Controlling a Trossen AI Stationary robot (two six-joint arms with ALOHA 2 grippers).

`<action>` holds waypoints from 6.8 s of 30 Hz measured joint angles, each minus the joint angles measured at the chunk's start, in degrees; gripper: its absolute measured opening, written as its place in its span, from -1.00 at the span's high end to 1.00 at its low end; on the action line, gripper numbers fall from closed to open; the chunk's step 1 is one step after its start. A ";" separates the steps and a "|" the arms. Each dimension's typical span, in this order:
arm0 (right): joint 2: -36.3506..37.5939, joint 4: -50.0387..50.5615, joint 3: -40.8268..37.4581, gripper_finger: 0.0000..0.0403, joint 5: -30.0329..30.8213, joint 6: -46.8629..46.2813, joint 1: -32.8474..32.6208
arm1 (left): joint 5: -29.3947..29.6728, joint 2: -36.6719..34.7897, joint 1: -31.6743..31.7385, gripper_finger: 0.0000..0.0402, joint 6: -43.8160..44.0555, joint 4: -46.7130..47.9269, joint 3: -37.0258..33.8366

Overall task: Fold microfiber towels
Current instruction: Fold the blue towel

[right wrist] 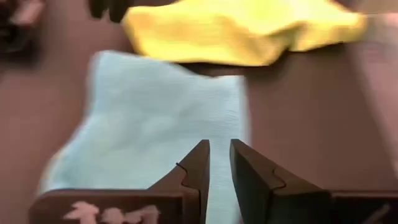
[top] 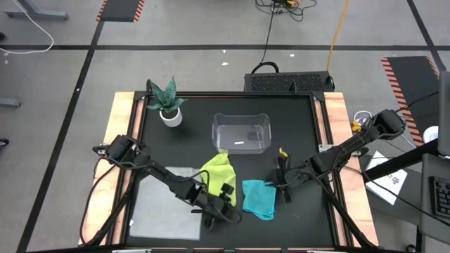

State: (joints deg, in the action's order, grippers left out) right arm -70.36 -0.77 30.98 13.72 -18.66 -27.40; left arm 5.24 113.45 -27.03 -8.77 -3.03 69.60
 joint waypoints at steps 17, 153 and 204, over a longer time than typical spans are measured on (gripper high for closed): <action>-3.96 -10.35 -5.50 0.73 -2.25 -0.53 -0.11 | 5.90 5.98 0.36 0.32 -7.47 -1.75 0.00; 7.57 -8.77 -12.61 0.18 5.90 -2.84 -10.36 | -7.53 6.51 16.92 1.00 3.92 2.54 3.61; -21.63 -30.56 -9.96 0.44 4.02 -14.09 -4.81 | 8.32 2.07 12.85 0.58 -17.59 4.73 3.71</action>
State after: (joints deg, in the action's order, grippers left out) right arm -91.98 -31.33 21.02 17.73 -32.75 -32.21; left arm 13.56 115.51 -14.18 -26.36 1.70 73.31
